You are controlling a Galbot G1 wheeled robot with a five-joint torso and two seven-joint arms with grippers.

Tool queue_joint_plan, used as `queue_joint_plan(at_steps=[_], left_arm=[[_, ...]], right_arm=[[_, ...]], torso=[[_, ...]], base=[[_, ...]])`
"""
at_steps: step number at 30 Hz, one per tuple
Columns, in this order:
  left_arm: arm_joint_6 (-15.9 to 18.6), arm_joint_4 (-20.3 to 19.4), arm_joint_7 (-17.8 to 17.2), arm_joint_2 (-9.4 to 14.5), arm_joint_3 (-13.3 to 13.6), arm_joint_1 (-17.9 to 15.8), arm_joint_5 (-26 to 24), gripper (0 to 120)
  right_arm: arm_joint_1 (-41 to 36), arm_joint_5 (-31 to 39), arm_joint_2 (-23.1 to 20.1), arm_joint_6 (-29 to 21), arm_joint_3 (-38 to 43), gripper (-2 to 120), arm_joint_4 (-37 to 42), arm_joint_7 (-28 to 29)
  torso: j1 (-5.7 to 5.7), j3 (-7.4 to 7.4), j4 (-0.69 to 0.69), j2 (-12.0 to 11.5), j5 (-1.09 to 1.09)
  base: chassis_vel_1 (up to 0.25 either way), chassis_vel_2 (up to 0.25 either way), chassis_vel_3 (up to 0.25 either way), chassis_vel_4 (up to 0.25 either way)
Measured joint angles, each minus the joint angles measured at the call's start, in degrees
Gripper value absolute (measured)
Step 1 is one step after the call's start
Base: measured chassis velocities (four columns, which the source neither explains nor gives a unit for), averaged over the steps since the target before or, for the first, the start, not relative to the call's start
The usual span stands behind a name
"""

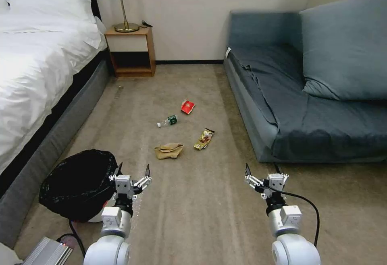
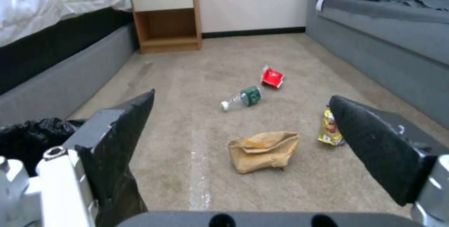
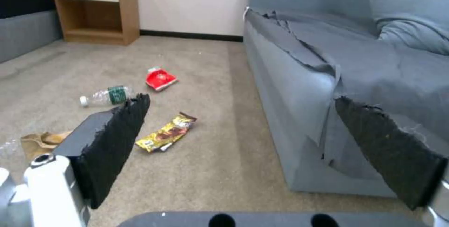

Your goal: Pick up the trash bin, then pick up the garbage on the floor and place it into the trash bin.

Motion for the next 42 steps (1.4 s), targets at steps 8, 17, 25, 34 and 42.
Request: queue_joint_plan(at_steps=[8,17,25,34,42], left_arm=[[0.00,0.00,0.00,0.00,0.00,0.00,0.00,100],[0.00,0.00,0.00,0.00,0.00,0.00,0.00,100],[0.00,0.00,0.00,0.00,0.00,0.00,0.00,100],[0.23,0.00,0.12,0.50,-1.33,-0.27,-1.05,100],[2.95,0.23,2.81,4.55,-10.79,-2.89,-9.88,100]], right_arm=[[0.00,0.00,0.00,0.00,0.00,100,0.00,0.00],[0.00,0.00,0.00,0.00,0.00,100,0.00,0.00],[0.00,0.00,0.00,0.00,0.00,100,0.00,0.00],[0.14,0.96,-0.17,-0.59,-1.05,100,-0.08,0.30],[2.26,11.84,-3.71,-7.67,-10.65,100,-1.01,4.67]], torso=[[0.00,0.00,0.00,0.00,0.00],[0.00,0.00,0.00,0.00,0.00],[0.00,0.00,0.00,0.00,0.00],[0.00,0.00,0.01,0.00,0.04],[0.00,0.00,0.01,0.00,-0.04]], base=[[0.000,0.000,0.000,0.000],[0.000,0.000,0.000,0.000],[0.000,0.000,0.000,0.000],[0.000,0.000,0.000,0.000],[0.000,0.000,0.000,0.000]])
